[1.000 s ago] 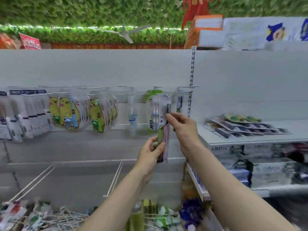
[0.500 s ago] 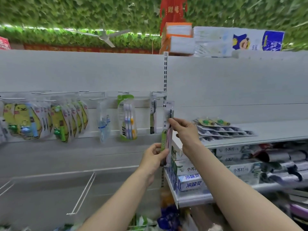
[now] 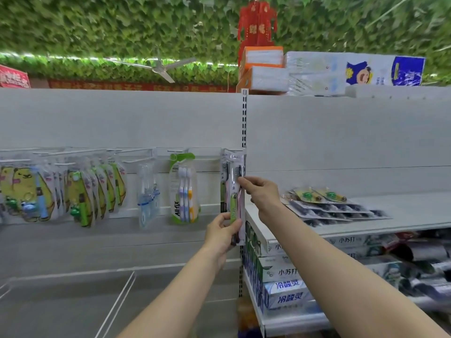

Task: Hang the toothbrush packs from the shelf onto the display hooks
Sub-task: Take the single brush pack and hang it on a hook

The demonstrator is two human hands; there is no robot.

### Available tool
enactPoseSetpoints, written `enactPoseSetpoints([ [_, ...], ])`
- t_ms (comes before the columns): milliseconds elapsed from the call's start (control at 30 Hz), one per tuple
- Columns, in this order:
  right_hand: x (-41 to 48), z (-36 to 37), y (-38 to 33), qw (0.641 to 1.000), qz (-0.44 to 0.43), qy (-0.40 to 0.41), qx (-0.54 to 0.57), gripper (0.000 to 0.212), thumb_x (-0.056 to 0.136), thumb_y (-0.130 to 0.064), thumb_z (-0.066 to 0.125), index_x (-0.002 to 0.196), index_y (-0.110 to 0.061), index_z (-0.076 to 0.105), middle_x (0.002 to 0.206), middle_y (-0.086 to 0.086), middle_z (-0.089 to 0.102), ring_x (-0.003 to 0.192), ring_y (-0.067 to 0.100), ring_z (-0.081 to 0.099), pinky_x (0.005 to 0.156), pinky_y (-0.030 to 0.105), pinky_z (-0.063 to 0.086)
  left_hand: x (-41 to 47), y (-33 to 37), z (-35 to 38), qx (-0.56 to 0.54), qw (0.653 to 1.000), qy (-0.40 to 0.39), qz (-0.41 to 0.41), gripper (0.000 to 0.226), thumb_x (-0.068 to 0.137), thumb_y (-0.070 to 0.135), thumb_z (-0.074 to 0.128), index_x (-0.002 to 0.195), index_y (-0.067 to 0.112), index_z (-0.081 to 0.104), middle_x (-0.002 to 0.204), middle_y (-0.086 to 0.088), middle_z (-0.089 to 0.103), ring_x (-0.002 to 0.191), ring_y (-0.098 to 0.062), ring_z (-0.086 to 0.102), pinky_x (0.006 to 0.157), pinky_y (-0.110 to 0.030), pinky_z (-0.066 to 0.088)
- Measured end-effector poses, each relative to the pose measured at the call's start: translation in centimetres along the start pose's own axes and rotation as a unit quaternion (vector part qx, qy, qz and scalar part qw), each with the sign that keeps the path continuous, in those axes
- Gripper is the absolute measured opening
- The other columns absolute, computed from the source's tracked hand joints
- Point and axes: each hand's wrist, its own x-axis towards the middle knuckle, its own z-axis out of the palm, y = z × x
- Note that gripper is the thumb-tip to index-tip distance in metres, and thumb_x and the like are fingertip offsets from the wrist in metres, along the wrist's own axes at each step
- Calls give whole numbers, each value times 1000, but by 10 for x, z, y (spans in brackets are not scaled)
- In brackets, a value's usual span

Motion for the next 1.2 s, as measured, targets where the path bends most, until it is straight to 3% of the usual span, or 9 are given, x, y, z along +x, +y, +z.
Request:
enactPoseSetpoints([
  [133,13,4,9,1000,-7,-13,8,21,80,-20,82,97,-10,74,86,0,73,81,7,65,75,17,47,14,-8,-4,-6,1000,4,1,21,91,12,69,111,18,64,99,-11,72,83,-24,68,79,-42,56],
  [267,27,8,19,1000,-11,-25,9,15,80,-20,82,90,-17,73,86,-2,73,81,3,65,73,15,45,32,-12,-10,5,1000,22,9,23,91,12,69,112,17,64,102,-12,71,83,-23,68,72,-36,56],
  [333,36,11,24,999,-14,-30,6,13,80,-20,82,89,-19,72,86,-4,73,78,-1,65,70,12,44,44,-13,-13,16,999,32,12,23,90,13,71,111,19,63,106,-12,71,88,-24,68,76,-38,57],
  [433,53,18,31,999,-14,-31,7,10,82,-17,81,86,-19,71,81,-6,72,66,-9,64,63,6,45,66,-15,-18,53,998,36,8,26,87,19,74,110,24,64,112,-9,71,107,-31,65,97,-50,52],
  [500,66,21,36,999,-15,-30,6,10,82,-16,80,87,-19,71,81,-5,72,66,-8,65,66,7,45,81,-14,-19,72,997,34,7,22,88,20,73,107,26,65,109,-8,71,108,-31,65,100,-52,50],
  [633,94,24,43,999,-13,-33,-10,9,82,-16,80,88,-18,73,83,-4,74,72,-3,66,69,9,46,111,-10,-17,81,996,28,13,15,92,16,68,96,29,63,107,-8,70,105,-28,65,100,-46,50],
  [933,128,22,59,997,-9,-65,-43,26,84,-18,79,106,-7,74,96,2,75,70,-6,66,59,6,45,140,-16,-16,101,992,65,29,13,93,16,67,102,24,62,107,-7,69,103,-25,63,86,-33,47],
  [1067,129,13,57,992,-14,-108,-63,30,83,-23,80,109,-10,73,105,6,75,87,5,68,74,15,48,130,-13,-5,113,987,110,33,18,94,15,65,110,21,60,116,-6,67,99,-18,61,84,-29,45],
  [1200,121,-19,50,976,-48,-155,-145,41,84,-34,78,120,-19,67,108,-1,72,101,9,66,94,30,52,102,-7,15,116,969,214,37,51,92,18,68,140,17,48,137,-7,54,118,-21,52,93,-32,40],
])
